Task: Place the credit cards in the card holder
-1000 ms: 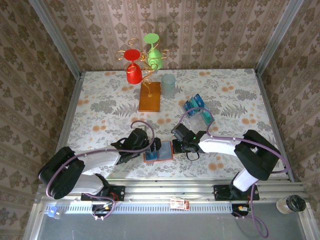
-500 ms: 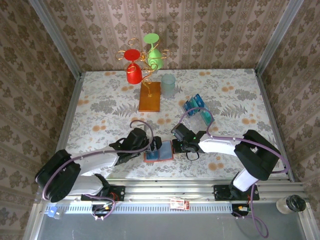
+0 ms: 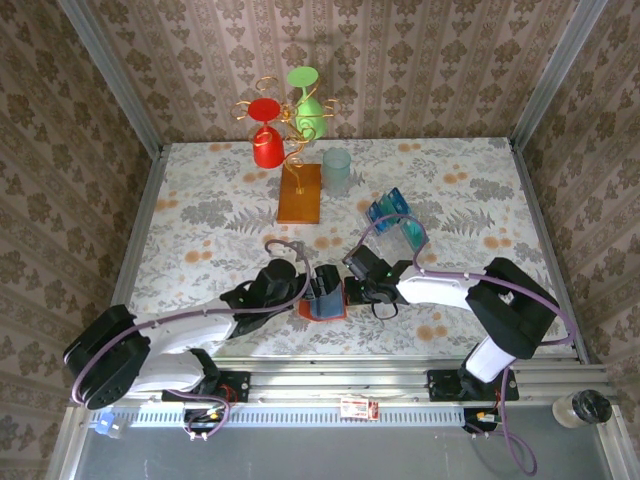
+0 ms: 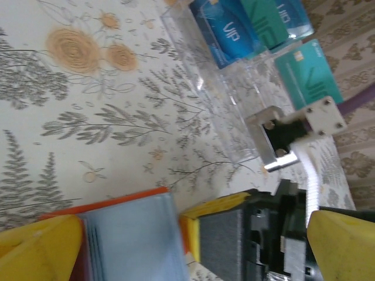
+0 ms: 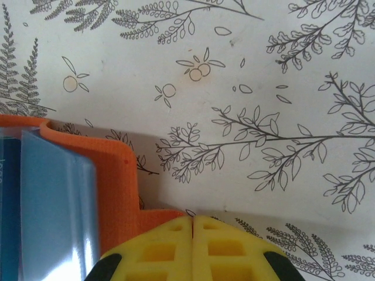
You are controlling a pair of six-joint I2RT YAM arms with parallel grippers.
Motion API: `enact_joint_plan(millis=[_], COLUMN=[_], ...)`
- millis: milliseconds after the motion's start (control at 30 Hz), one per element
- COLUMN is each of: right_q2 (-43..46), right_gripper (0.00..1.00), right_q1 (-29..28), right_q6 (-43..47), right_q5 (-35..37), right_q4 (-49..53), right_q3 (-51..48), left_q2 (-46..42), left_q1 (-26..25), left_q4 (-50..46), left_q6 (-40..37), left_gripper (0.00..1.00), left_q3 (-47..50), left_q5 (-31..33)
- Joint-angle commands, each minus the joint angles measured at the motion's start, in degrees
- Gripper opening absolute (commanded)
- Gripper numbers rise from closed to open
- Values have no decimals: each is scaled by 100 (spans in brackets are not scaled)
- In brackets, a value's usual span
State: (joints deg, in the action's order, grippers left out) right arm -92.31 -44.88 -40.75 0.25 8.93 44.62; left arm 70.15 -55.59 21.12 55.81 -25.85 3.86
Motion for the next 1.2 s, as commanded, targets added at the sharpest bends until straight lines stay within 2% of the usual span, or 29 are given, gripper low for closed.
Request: enact_joint_plan(millis=[0, 267, 467, 567, 767, 967, 1167], right_q2=[15, 292, 808, 1137, 1909, 2682, 3180], right_gripper=[0, 1, 37, 43, 43, 38, 35], right_q1=[161, 606, 864, 961, 1066, 1165, 1261], right_q6=[-91, -178, -196, -205, -387, -562, -569], right_q5=[-141, -441, -435, -378, -218, -159, -178], right_q4=[-193, -364, -18, 237, 416, 482, 656], right_q3=[69, -113, -221, -301, -738, -1185, -1272], left_q2=[227, 951, 1362, 1498, 1938, 2496, 2807], left_q1=[-152, -367, -473, -508, -529, -585, -602], left_q4=[314, 903, 1021, 1096, 1161, 1325, 1626], left_q6=[218, 421, 473, 559, 623, 628, 570], left_gripper=[100, 100, 100, 100, 100, 100, 100], left_q3=[-199, -373, -501, -492, -668, -860, -642], left_q5=[44, 64, 233, 395, 590, 682, 923])
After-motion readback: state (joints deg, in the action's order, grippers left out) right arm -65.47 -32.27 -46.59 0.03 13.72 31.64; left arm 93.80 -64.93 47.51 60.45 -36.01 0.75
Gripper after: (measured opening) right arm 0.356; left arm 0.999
